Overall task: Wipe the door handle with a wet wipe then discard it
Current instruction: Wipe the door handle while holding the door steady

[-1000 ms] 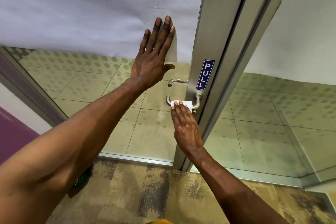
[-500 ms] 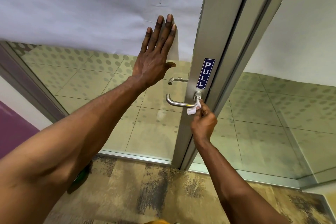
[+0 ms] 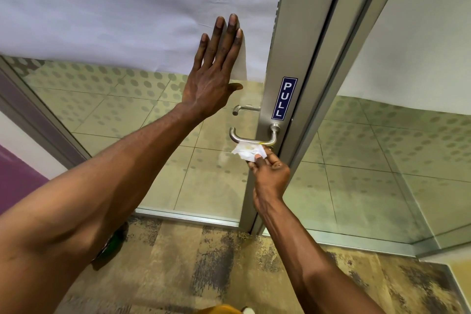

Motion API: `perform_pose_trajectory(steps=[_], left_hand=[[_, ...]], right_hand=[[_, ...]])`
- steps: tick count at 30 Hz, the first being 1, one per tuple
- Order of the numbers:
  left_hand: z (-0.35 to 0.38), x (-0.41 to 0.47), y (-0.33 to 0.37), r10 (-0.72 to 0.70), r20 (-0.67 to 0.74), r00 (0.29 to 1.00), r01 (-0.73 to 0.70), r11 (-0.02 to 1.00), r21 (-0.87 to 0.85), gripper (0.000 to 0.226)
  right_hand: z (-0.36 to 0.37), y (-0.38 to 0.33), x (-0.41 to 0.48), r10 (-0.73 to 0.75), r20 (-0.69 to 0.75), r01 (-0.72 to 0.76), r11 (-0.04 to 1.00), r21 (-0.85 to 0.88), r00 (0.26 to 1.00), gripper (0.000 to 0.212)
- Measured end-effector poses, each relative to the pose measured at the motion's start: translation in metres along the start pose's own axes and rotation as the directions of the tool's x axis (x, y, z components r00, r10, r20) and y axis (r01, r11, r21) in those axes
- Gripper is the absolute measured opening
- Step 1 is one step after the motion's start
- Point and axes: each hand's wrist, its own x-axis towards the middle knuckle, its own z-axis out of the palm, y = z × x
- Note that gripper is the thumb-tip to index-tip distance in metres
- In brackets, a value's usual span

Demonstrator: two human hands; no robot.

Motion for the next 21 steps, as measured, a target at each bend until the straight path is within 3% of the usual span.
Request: perform_pose_trajectory(steps=[3, 9, 13, 15, 17, 19, 20, 21], left_hand=[[-0.004, -0.001, 0.003, 0.001, 0.009, 1.0, -0.001, 1.0, -0.017, 0.124], [-0.022, -0.008, 0.013, -0.004, 0.041, 0.999, 0.009, 0.993, -0.115, 0.12], [-0.034, -0.035, 0.035, -0.004, 0.123, 0.992, 0.039, 0.959, -0.28, 0.1], [-0.038, -0.061, 0.051, -0.059, 0.19, 0.98, 0.139, 0.885, -0.445, 0.076], [-0.04, -0.088, 0.067, -0.207, 0.309, 0.928, 0.364, 0.681, -0.635, 0.044], [-0.039, -0.108, 0.079, -0.29, 0.532, 0.796, 0.602, 0.287, -0.745, 0.028], [-0.039, -0.116, 0.084, -0.256, 0.646, 0.719, 0.683, 0.092, -0.724, 0.029], [-0.038, -0.123, 0.087, -0.202, 0.724, 0.66, 0.734, -0.036, -0.679, 0.031]], right_hand=[[0.001, -0.007, -0.007, -0.006, 0.089, 0.004, 1.0, 0.016, 0.996, 0.028], [-0.017, -0.022, -0.001, -0.078, 0.199, 0.102, 0.988, -0.114, 0.977, 0.03], [-0.028, -0.03, 0.005, -0.078, 0.251, 0.106, 0.989, -0.1, 0.965, 0.03], [-0.034, -0.033, 0.007, -0.088, 0.287, 0.116, 0.99, -0.082, 0.954, 0.031], [-0.039, -0.035, 0.009, -0.095, 0.322, 0.125, 0.989, -0.074, 0.942, 0.03], [-0.044, -0.037, 0.011, -0.116, 0.337, 0.157, 0.983, -0.099, 0.934, 0.028], [-0.046, -0.037, 0.013, -0.133, 0.343, 0.184, 0.976, -0.12, 0.93, 0.029], [-0.048, -0.037, 0.014, -0.151, 0.353, 0.212, 0.967, -0.142, 0.923, 0.031]])
